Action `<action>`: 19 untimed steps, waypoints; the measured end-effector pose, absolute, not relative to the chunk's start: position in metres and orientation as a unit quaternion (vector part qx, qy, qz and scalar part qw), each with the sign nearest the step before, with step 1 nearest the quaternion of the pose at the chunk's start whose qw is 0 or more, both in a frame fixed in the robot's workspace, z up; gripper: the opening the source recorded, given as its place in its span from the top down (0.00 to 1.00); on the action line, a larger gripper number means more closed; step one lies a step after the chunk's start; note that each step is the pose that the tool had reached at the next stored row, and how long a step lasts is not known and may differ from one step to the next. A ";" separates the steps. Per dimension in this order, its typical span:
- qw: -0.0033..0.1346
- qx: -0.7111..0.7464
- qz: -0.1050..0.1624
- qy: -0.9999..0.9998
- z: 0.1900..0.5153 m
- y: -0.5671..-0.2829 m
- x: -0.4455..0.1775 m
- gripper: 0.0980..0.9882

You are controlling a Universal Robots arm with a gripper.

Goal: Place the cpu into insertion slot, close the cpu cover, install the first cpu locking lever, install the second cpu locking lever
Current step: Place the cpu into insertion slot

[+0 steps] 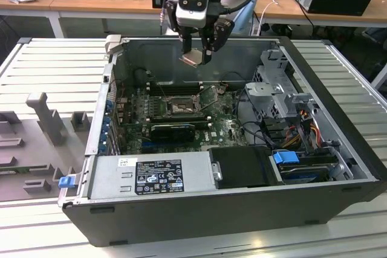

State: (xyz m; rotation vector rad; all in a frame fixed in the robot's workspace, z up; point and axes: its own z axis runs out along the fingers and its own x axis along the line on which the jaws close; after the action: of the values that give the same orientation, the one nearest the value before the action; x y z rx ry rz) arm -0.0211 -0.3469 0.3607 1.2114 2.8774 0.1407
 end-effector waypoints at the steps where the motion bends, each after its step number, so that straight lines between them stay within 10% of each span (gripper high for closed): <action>1: 0.008 0.389 0.045 0.920 0.361 -0.347 -0.021 0.52; 19: 0.010 0.433 0.045 0.900 0.360 -0.347 -0.021 0.52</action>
State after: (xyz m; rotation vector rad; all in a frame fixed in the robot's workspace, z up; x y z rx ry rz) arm -0.0211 -0.3469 0.3604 1.3501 2.8102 0.1391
